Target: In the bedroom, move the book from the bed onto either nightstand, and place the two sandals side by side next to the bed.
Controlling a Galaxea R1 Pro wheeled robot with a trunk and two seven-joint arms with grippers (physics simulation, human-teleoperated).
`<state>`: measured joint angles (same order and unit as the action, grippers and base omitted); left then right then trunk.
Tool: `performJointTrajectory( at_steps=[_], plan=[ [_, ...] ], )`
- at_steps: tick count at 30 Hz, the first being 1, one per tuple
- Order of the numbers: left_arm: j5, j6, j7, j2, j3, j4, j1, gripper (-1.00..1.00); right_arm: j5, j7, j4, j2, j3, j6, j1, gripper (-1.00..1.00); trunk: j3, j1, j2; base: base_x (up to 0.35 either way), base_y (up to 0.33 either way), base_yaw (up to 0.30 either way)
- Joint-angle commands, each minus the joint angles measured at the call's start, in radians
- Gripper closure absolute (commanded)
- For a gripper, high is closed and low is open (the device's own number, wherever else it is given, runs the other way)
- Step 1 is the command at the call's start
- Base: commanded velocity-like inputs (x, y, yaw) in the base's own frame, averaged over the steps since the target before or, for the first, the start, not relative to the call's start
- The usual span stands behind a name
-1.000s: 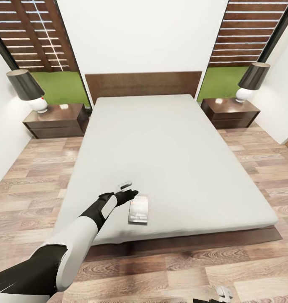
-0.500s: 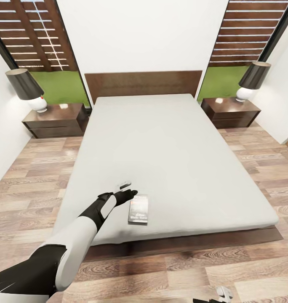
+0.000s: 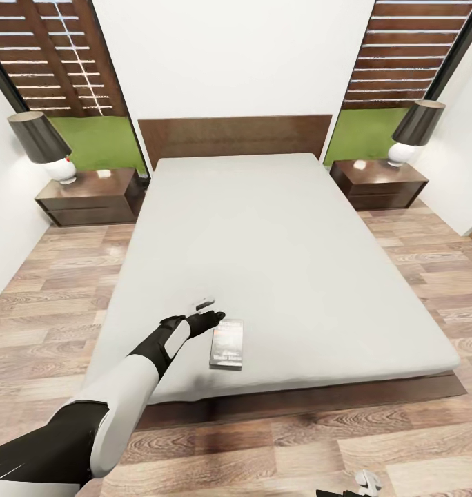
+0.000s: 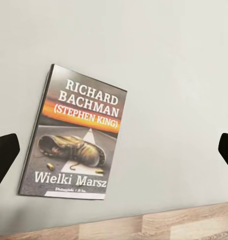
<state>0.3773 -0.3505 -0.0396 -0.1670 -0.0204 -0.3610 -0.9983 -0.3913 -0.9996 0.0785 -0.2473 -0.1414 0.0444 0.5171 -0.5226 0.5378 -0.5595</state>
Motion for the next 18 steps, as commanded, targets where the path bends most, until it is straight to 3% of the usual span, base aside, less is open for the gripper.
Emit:
performJointTrajectory(
  at_steps=[1, 18],
  plan=[
    [0.003, -0.005, -0.001, 0.000, -0.002, -0.001, 0.000, -1.00, -0.011, -0.005, 0.003, 0.000, -0.007, 0.005, 0.001, -1.00, -0.004, 0.004, -0.009, 0.000, 0.000, 0.000],
    [0.004, -0.005, -0.002, 0.000, -0.003, -0.001, 0.000, -1.00, -0.011, -0.005, 0.003, 0.000, -0.007, 0.005, 0.001, -1.00, -0.058, 0.069, -0.128, 0.000, 0.000, 0.000]
  ],
)
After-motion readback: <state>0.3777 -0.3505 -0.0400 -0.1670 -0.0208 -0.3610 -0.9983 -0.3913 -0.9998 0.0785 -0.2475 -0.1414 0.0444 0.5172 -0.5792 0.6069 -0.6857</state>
